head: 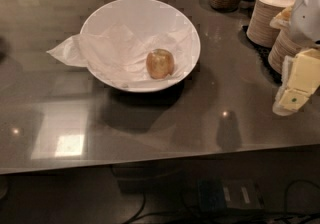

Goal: Pick apple from white bowl

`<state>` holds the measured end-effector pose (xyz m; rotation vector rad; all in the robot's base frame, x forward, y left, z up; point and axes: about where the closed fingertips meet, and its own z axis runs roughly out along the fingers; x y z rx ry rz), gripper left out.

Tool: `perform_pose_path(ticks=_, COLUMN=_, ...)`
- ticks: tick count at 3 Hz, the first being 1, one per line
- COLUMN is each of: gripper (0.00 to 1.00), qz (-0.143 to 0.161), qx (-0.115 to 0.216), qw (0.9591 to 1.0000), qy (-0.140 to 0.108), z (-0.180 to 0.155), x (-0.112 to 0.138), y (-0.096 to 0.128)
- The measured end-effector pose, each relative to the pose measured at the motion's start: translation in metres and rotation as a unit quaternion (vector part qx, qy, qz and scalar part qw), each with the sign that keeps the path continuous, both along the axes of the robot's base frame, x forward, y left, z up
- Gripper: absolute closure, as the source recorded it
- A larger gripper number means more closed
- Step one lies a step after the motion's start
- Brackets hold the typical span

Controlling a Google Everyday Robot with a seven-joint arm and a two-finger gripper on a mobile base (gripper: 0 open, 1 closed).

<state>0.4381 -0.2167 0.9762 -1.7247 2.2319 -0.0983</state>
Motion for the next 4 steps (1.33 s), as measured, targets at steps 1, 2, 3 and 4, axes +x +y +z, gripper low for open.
perform_pose_path(ticks=1, gripper=0.0, qz=0.0, qx=0.0, qw=1.0, qy=0.0, z=0.0, x=0.0, y=0.0)
perform_pose_path(ticks=2, gripper=0.0, qz=0.005, qx=0.007, qw=0.9999, qy=-0.009, z=0.002, x=0.005, y=0.005)
perform_pose_path(ticks=3, gripper=0.0, qz=0.029, qx=0.026, qw=0.9985, qy=-0.037, z=0.007, x=0.022, y=0.03)
perform_pose_path(ticks=4, gripper=0.0, qz=0.071, qx=0.053, qw=0.9944, qy=-0.058, z=0.01, x=0.045, y=0.067)
